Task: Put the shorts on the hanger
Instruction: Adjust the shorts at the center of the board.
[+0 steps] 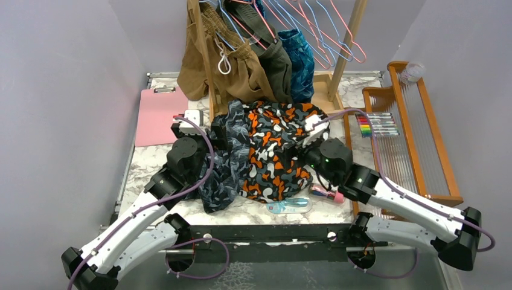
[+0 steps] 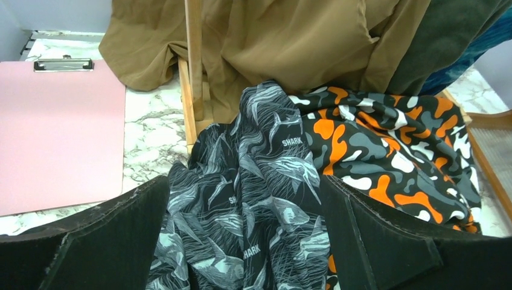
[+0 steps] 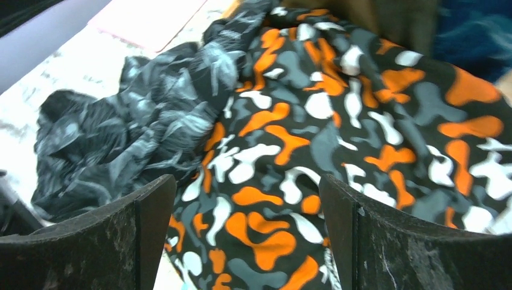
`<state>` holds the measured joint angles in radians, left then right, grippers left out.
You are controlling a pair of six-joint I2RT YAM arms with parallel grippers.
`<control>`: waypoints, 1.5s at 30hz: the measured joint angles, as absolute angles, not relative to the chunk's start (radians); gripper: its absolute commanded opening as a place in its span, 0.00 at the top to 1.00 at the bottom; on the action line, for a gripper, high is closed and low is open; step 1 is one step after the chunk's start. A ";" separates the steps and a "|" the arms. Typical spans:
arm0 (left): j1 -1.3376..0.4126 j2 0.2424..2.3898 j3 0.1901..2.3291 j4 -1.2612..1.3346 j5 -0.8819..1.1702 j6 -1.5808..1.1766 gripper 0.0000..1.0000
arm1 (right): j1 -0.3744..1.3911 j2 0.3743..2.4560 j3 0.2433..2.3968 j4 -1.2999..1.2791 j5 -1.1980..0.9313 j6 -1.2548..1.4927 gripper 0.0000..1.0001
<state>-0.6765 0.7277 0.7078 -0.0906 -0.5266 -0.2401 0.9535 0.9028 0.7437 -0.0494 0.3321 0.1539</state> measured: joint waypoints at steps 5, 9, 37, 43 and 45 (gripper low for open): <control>-0.676 0.779 0.704 -0.093 -0.533 -0.226 0.05 | 1.011 1.053 0.847 -0.113 0.273 0.140 0.10; -0.677 0.814 0.705 -0.108 -0.532 -0.223 0.05 | 1.034 1.134 0.848 -0.136 0.302 0.181 0.14; -0.676 0.822 0.706 -0.107 -0.532 -0.220 0.05 | 0.988 1.223 0.767 -0.184 0.394 0.367 0.90; -0.677 0.856 0.707 -0.110 -0.535 -0.216 0.06 | 0.988 1.197 0.747 -0.176 0.372 0.348 0.99; -0.677 0.860 0.707 -0.116 -0.548 -0.215 0.06 | 0.988 1.171 0.748 -0.178 0.367 0.335 0.99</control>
